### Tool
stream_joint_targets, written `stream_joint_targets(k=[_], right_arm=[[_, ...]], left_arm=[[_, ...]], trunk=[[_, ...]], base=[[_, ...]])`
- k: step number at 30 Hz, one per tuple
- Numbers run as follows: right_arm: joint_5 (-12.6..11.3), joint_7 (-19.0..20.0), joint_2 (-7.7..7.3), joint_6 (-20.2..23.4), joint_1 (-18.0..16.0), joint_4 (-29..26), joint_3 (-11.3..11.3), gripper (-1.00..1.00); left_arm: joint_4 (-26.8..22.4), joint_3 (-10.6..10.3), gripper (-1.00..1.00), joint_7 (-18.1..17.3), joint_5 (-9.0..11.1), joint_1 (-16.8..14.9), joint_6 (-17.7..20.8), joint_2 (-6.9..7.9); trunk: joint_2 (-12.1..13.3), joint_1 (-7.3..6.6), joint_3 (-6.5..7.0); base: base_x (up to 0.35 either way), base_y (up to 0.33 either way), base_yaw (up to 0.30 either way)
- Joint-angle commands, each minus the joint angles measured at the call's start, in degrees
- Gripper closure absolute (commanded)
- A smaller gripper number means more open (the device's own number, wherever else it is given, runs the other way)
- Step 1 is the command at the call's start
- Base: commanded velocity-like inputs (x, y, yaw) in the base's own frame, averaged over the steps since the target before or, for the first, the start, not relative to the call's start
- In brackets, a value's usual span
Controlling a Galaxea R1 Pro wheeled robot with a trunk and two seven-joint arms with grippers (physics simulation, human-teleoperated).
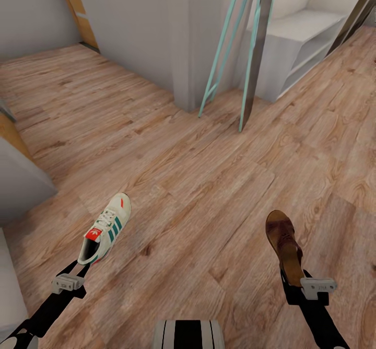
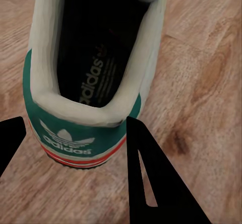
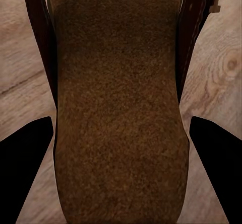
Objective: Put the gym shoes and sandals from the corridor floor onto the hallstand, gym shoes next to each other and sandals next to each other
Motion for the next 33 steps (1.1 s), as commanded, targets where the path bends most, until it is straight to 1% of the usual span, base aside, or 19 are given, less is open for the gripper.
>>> stream_joint_targets(k=[1, 11, 18, 25, 33], right_arm=[[0.40, 0.28, 0.02, -0.16, 0.00, 0.00, -0.07, 1.00], [0.44, 0.28, 0.02, -0.16, 0.00, 0.34, 0.07, 1.00], [0.44, 0.28, 0.02, -0.16, 0.00, 0.39, 0.08, 1.00], [0.44, 0.34, 0.07, -0.18, 0.00, 0.40, 0.13, 1.00], [0.61, 0.36, 1.58, -1.06, 0.00, 0.44, 0.45, 1.00]], left_arm=[[0.06, 0.04, 1.00, -0.49, 0.46, -0.03, 0.14, -0.03], [0.06, 0.00, 1.00, -0.44, 0.40, -0.03, 0.14, -0.08], [0.06, -0.01, 1.00, -0.44, 0.45, -0.03, 0.11, -0.07], [0.06, -0.01, 1.00, -0.44, 0.41, -0.03, 0.10, -0.08], [0.06, -0.01, 1.00, -0.44, 0.40, -0.03, 0.04, -0.08]], trunk=[[-0.01, -0.01, 0.07], [-0.01, -0.01, 0.96], [-0.01, -0.01, 1.39], [-0.01, -0.01, 1.54], [-0.01, -0.01, 2.02]], base=[[-0.022, 0.000, 0.000], [-0.141, 0.000, 0.000], [-0.036, 0.000, 0.000], [-0.006, 0.000, 0.005], [-0.001, 0.000, 0.097]])
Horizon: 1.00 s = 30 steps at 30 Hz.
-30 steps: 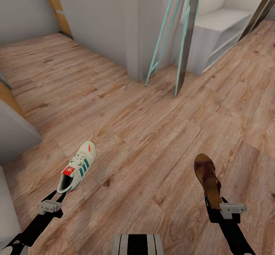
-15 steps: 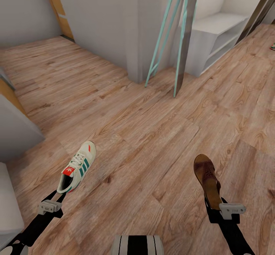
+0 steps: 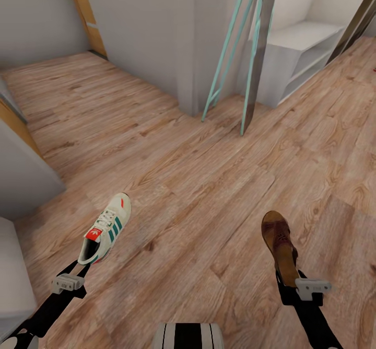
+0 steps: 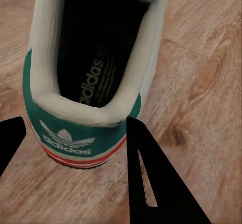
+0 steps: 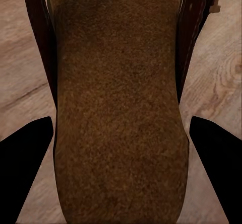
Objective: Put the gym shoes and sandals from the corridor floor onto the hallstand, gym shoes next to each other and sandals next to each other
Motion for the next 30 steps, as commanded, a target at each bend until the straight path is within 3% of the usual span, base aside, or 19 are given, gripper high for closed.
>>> stream_joint_targets(k=[1, 12, 30], right_arm=[[0.38, 0.39, 0.18, -0.34, 0.00, -0.03, -0.14, 1.00], [0.39, 0.38, 0.53, -0.90, 0.00, 0.01, 0.11, 1.00], [0.39, 0.37, 0.62, -0.95, 0.00, 0.02, 0.22, 1.00]], left_arm=[[0.07, 0.06, 1.00, -0.52, 0.50, -0.04, 0.11, 0.00], [0.10, -0.07, 1.00, -0.52, -0.01, -0.04, -0.01, -0.08], [0.15, -0.20, 1.00, -0.52, -0.15, -0.04, -0.09, -0.10]], trunk=[[-0.01, -0.01, 0.05], [-0.01, -0.01, 0.80], [-0.01, -0.01, 0.92]], base=[[0.000, 0.000, 0.137], [0.000, -0.078, 0.136], [0.000, -0.136, 0.036]])
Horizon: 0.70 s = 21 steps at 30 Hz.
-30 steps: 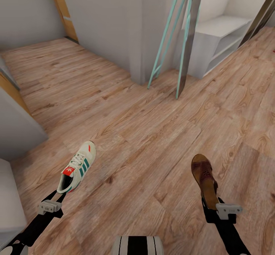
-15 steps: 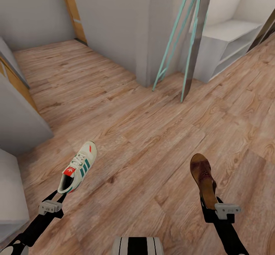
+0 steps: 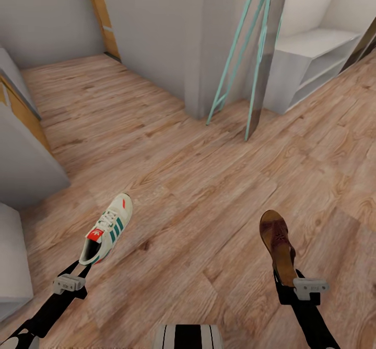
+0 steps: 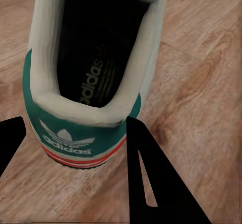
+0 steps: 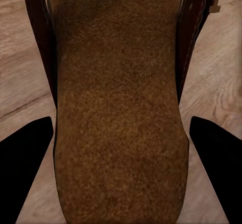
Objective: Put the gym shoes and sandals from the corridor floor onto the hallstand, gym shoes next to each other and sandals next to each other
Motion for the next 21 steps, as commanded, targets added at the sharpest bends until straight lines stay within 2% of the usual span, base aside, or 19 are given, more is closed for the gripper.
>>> stream_joint_targets(k=[1, 21], right_arm=[[0.37, 0.37, 0.07, -0.18, 0.00, -0.03, -0.20, 1.00], [0.50, -0.10, 0.07, -0.28, 0.00, 1.14, 0.40, 1.00]], left_arm=[[0.05, 0.07, 1.00, -0.53, 0.51, -0.04, 0.12, 0.00], [0.05, 0.05, 1.00, -0.59, 0.53, -0.04, 0.12, -0.04]], trunk=[[-0.01, -0.01, -0.02], [-0.01, -0.01, 0.39]], base=[[0.000, -0.093, 0.174], [0.000, -0.021, 0.255]])
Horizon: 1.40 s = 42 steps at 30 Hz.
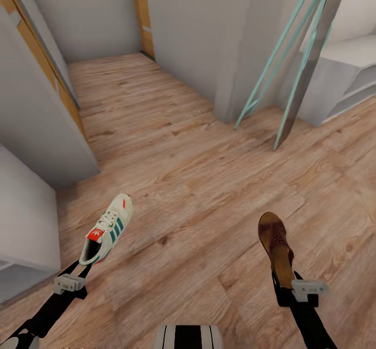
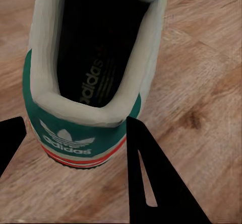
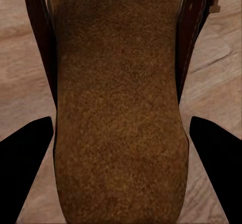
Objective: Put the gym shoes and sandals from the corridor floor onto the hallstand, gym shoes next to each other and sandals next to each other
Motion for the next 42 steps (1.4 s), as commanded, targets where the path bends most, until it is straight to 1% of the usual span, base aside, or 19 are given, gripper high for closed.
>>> stream_joint_targets(k=[1, 5, 11, 15, 27, 37, 42], right_arm=[[0.36, 0.19, 0.07, -0.19, 0.01, 0.02, -0.01, 1.00], [0.33, -1.29, 0.01, -0.24, 0.01, 0.24, 1.31, 1.00], [0.32, -2.19, -0.01, -0.26, 0.01, 0.34, 1.86, 1.00], [0.32, -2.31, -0.01, -0.26, 0.01, 0.35, 1.93, 1.00], [0.32, -2.42, -0.02, -0.26, 0.01, 0.37, 2.00, 1.00], [0.32, -2.42, -0.02, -0.26, 0.01, 0.36, 2.00, 1.00], [0.32, -2.45, -0.02, -0.30, 0.01, 0.37, 2.07, 1.00]], left_arm=[[0.06, 0.05, 1.00, -0.53, 0.54, -0.05, 0.11, 0.00], [0.06, 0.08, 1.00, -0.54, 0.54, -0.05, 0.11, 0.00], [0.06, 0.10, 1.00, -0.49, 0.52, -0.05, 0.11, 0.00], [0.06, 0.05, 1.00, -0.48, 0.49, -0.05, 0.08, -0.03], [0.06, 0.00, 1.00, -0.47, 0.45, -0.05, 0.11, -0.05], [0.06, 0.00, 1.00, -0.47, 0.45, -0.05, 0.11, -0.05], [0.06, 0.00, 1.00, -0.47, 0.45, -0.05, 0.11, -0.05]], trunk=[[-0.01, -0.01, 0.00], [-0.01, -0.01, 0.11], [-0.01, -0.01, 0.25], [-0.01, -0.01, 0.27], [-0.01, -0.01, 0.28], [-0.01, -0.01, 0.29], [-0.01, -0.01, 0.44]], base=[[0.000, -0.001, 0.278], [0.000, -0.001, 0.279], [0.000, -0.001, 0.199], [0.000, -0.071, 0.058], [0.000, -0.206, 0.008], [0.000, -0.036, 0.004], [0.000, -0.005, 0.152]])
